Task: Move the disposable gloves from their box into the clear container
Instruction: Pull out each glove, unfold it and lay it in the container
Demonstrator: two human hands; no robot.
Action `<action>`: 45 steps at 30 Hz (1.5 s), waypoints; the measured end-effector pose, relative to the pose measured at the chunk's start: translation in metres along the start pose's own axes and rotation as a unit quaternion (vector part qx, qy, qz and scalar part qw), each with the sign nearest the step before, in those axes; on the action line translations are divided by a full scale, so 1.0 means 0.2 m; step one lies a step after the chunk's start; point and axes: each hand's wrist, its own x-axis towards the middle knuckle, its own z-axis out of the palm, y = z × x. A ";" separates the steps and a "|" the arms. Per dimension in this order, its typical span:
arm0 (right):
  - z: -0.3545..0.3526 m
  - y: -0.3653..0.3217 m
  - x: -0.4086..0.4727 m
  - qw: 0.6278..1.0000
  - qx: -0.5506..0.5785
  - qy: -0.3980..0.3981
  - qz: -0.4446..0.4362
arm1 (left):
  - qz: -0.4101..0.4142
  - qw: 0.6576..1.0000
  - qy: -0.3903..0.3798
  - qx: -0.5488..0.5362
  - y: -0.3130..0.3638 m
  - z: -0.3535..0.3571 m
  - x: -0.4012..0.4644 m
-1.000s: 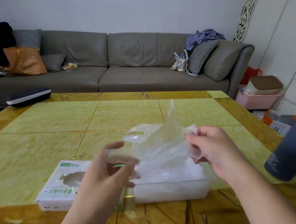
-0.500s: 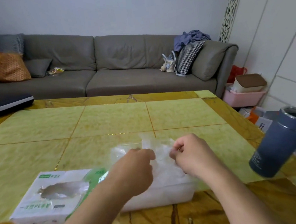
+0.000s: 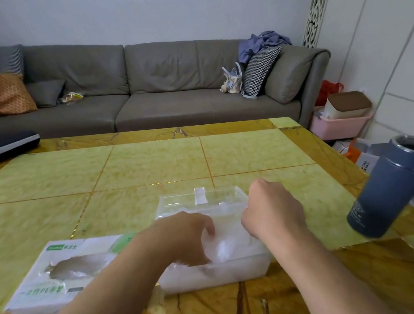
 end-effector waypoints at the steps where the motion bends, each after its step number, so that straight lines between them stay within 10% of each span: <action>1: -0.01 -0.02 -0.01 1.000 -0.010 0.007 -0.009 | -0.001 1.000 -0.007 0.003 0.01 0.00 0.00; 7: -0.06 -0.19 -0.13 0.983 0.079 -0.018 -0.163 | 0.029 0.995 -0.002 0.091 0.06 0.01 0.01; 27: 0.06 -0.18 0.02 0.919 -0.177 -0.330 -0.123 | -0.028 0.994 -0.088 0.056 0.06 0.00 0.02; 36: 0.12 -0.20 0.06 0.902 -0.195 -0.370 -0.102 | 0.018 0.994 0.083 0.064 0.03 -0.01 -0.11; 45: 0.12 -0.20 0.02 0.907 -0.203 -0.358 -0.090 | -0.047 0.996 0.017 0.076 0.04 0.01 -0.08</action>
